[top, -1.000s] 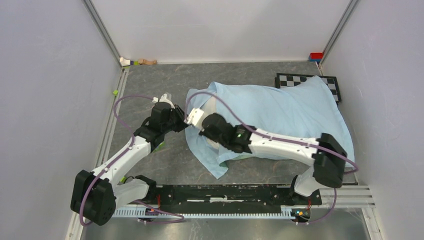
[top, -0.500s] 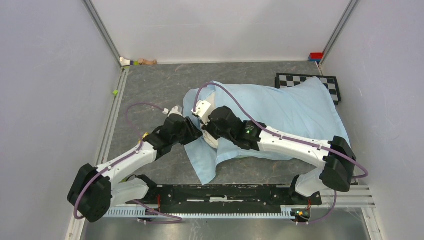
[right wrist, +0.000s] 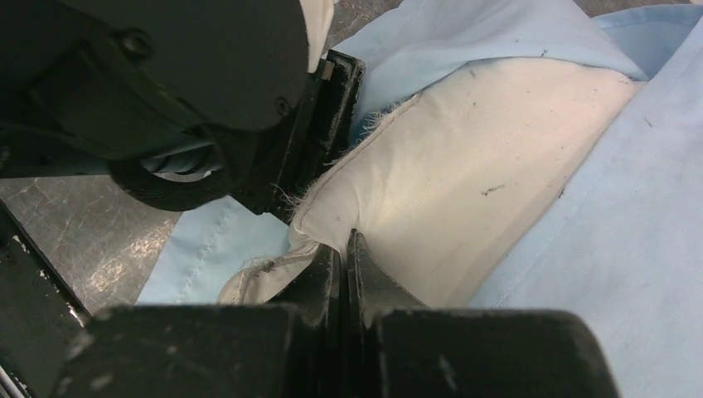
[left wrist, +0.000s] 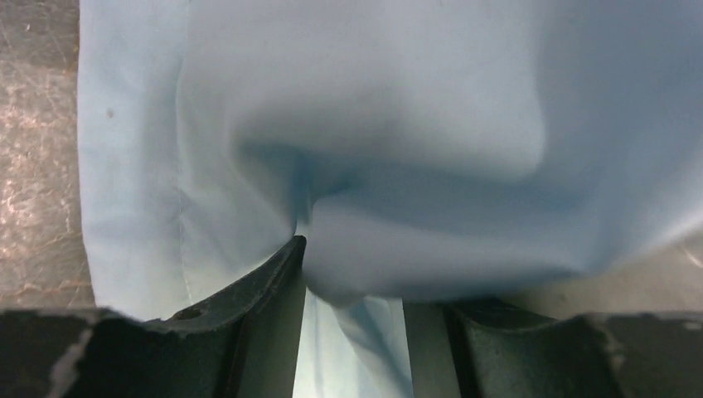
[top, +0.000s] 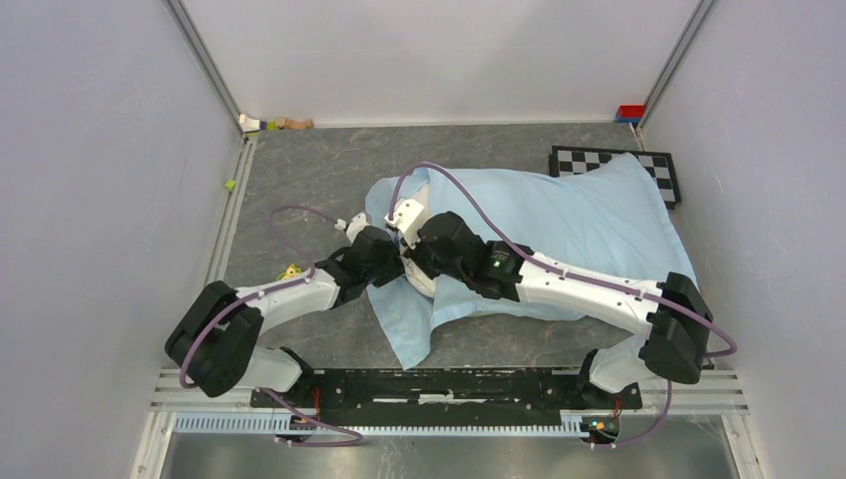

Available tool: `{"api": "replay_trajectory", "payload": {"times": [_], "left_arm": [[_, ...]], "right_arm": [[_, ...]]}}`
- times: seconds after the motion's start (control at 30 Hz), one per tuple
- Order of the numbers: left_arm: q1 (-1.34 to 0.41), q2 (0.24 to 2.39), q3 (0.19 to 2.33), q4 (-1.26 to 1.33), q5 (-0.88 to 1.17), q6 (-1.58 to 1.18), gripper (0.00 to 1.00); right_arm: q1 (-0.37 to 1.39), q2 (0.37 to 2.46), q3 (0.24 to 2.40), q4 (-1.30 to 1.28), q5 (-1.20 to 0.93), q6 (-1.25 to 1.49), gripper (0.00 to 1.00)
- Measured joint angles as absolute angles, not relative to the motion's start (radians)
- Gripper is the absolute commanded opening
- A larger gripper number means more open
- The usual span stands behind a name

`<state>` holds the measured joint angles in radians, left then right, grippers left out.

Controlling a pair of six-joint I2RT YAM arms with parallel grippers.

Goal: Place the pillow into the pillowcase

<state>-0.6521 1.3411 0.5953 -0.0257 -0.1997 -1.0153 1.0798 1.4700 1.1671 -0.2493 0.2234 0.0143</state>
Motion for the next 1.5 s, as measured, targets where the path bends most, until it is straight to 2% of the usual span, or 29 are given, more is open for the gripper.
{"api": "replay_trajectory", "payload": {"times": [0.1,0.17,0.3,0.57,0.73,0.9,1.03,1.13,1.37,1.5], "left_arm": [[-0.652,1.378,0.603,0.003,-0.212,-1.019,0.13],[-0.652,1.371,0.603,0.014,-0.218,-1.020,0.03],[-0.652,1.287,0.601,-0.010,-0.213,-1.019,0.02],[-0.652,0.905,0.586,-0.172,-0.143,-0.950,0.02],[-0.652,0.784,0.612,-0.302,-0.094,-0.903,0.02],[-0.652,0.777,0.670,-0.328,-0.015,-0.887,0.02],[-0.652,0.811,0.670,-0.316,0.019,-0.888,0.02],[-0.652,0.833,0.666,-0.290,0.029,-0.888,0.02],[-0.633,0.878,0.664,-0.265,0.036,-0.888,0.02],[-0.614,0.892,0.670,-0.265,0.038,-0.885,0.02]], "right_arm": [[1.080,1.467,1.167,-0.250,0.232,0.016,0.00],[1.079,1.466,1.167,-0.250,0.247,0.021,0.00],[1.057,1.468,1.167,-0.249,0.262,0.036,0.00],[0.953,1.603,1.186,-0.233,0.332,0.117,0.00],[0.960,1.687,1.185,-0.217,0.344,0.174,0.00],[0.961,1.702,1.165,-0.154,0.335,0.225,0.00],[0.960,1.699,1.164,-0.134,0.302,0.244,0.37],[0.960,1.663,1.163,-0.134,0.257,0.250,0.54],[0.988,1.493,1.209,-0.166,0.270,0.212,0.68],[1.015,1.464,1.229,-0.192,0.361,0.185,0.71]]}}
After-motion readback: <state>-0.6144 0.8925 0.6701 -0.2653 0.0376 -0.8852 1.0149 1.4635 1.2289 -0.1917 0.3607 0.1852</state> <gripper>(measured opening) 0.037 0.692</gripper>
